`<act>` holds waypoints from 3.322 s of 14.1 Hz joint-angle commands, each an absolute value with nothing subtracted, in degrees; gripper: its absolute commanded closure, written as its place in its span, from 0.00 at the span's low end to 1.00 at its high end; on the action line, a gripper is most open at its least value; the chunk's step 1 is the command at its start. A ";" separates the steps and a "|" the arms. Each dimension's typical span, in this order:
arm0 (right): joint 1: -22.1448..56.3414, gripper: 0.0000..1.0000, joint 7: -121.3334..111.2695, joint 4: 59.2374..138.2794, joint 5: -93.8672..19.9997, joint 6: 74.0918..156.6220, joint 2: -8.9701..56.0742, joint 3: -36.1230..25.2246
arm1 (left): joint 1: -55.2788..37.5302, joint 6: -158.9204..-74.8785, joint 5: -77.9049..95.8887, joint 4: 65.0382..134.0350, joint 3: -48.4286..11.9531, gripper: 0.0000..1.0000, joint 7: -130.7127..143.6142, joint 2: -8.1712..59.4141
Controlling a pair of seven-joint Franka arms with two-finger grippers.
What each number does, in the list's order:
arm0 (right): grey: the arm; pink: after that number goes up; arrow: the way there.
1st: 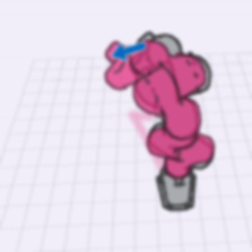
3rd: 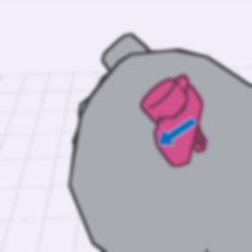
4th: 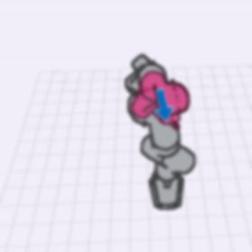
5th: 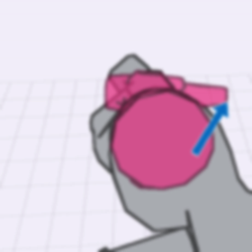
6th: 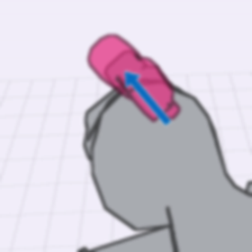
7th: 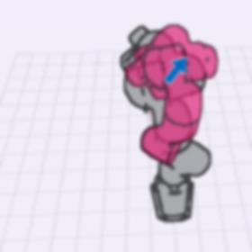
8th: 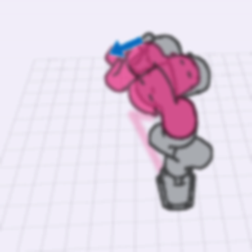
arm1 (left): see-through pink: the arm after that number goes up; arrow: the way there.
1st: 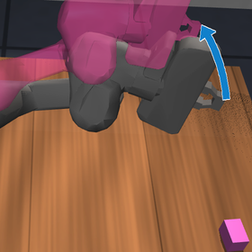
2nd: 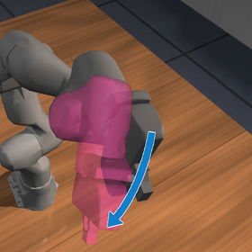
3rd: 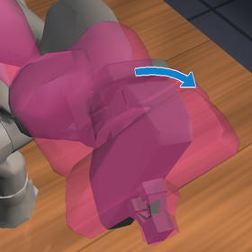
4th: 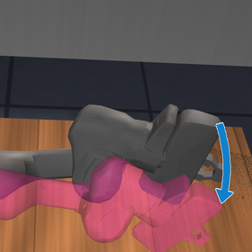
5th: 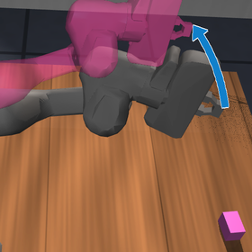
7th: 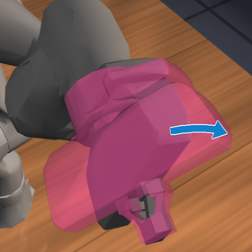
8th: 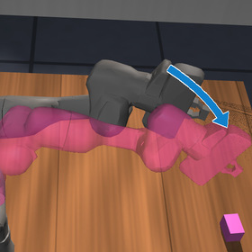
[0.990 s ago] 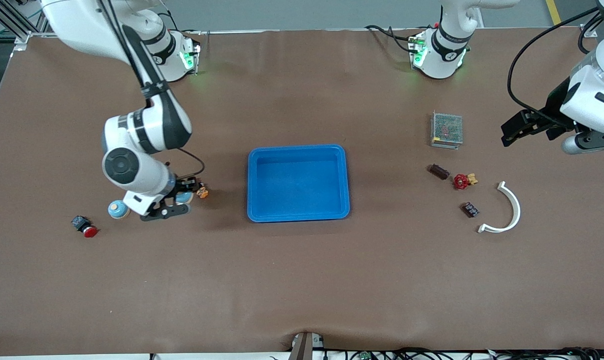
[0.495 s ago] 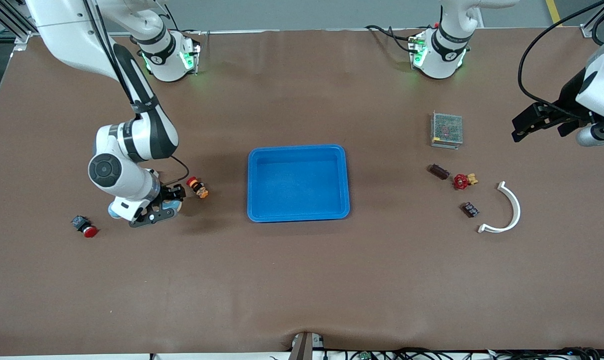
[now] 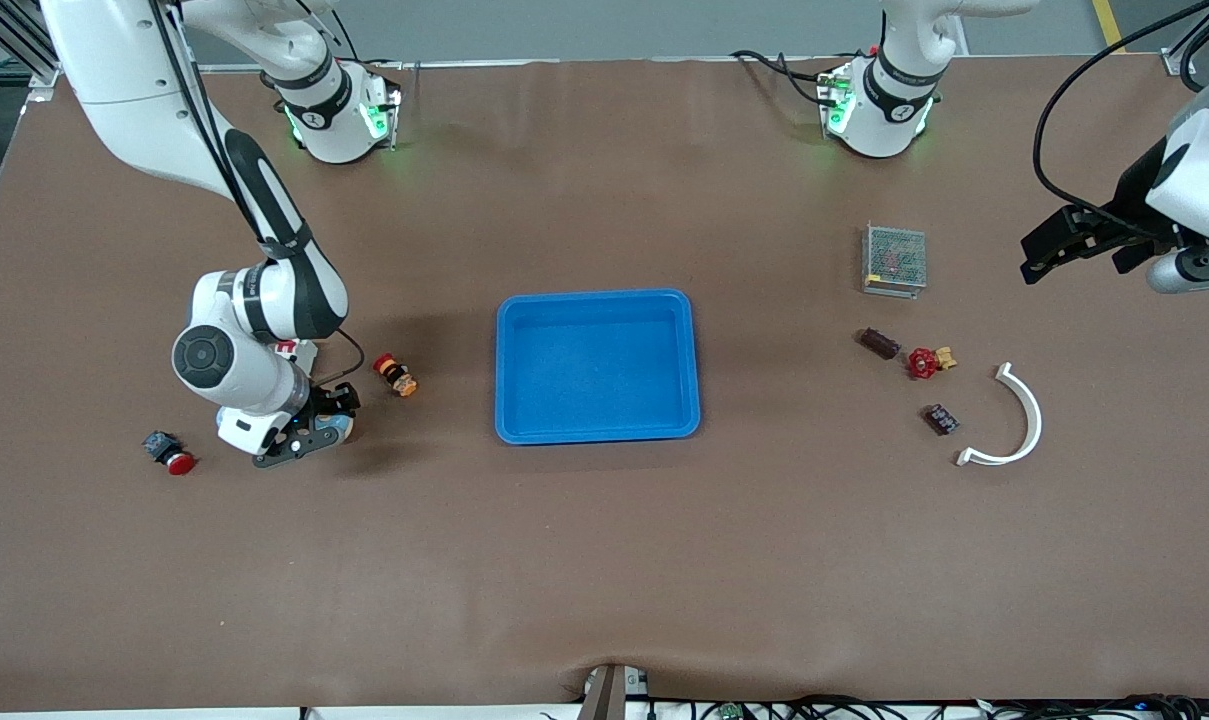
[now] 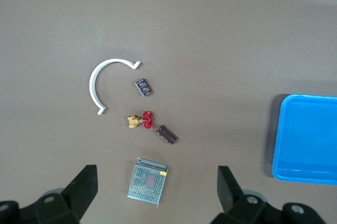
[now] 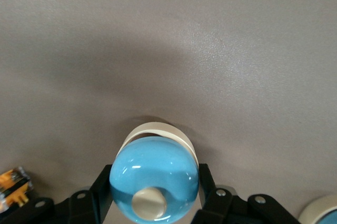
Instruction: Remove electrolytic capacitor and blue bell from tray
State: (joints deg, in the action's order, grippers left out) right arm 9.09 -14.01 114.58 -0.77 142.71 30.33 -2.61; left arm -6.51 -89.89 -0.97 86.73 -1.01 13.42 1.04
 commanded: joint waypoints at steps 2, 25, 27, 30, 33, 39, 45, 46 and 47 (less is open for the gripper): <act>8.00 0.53 -14.59 116.45 0.00 145.55 30.23 -1.41 | -6.77 -89.82 -0.88 87.80 -1.05 0.00 12.39 -0.18; 10.46 0.00 3.61 113.82 0.53 104.34 -2.09 -1.58 | -2.63 -90.88 -0.88 89.30 -6.86 0.00 12.66 -0.97; 7.58 0.00 2.90 113.64 2.89 102.66 -6.04 -1.50 | -2.64 -90.79 -0.88 90.78 -6.77 0.00 12.74 -2.36; 2.48 0.00 -1.82 113.21 3.08 101.34 -9.31 -1.58 | -3.34 -92.37 -0.88 94.04 -6.16 0.00 12.74 -4.22; -1.49 0.00 -3.25 112.33 2.72 101.16 -10.98 -1.58 | -3.34 -92.37 -0.88 93.61 -5.98 0.00 12.57 -4.13; -3.96 0.00 -3.16 109.25 2.72 100.28 -10.99 -1.58 | -2.82 -91.85 -0.79 89.66 -4.92 0.00 12.66 -2.29; -3.78 0.00 -2.55 101.52 2.72 99.67 -9.67 -1.41 | -2.72 -91.76 -0.97 88.42 -4.83 0.00 12.83 -1.23; -3.78 0.00 -2.46 101.17 2.64 99.23 -9.67 -1.41 | -2.64 -91.41 -0.88 88.42 -4.83 0.00 12.92 -1.06; -3.87 0.00 -2.37 100.99 2.46 98.53 -9.75 -1.41 | -2.11 -91.41 -0.88 88.42 -4.83 0.00 12.83 -1.05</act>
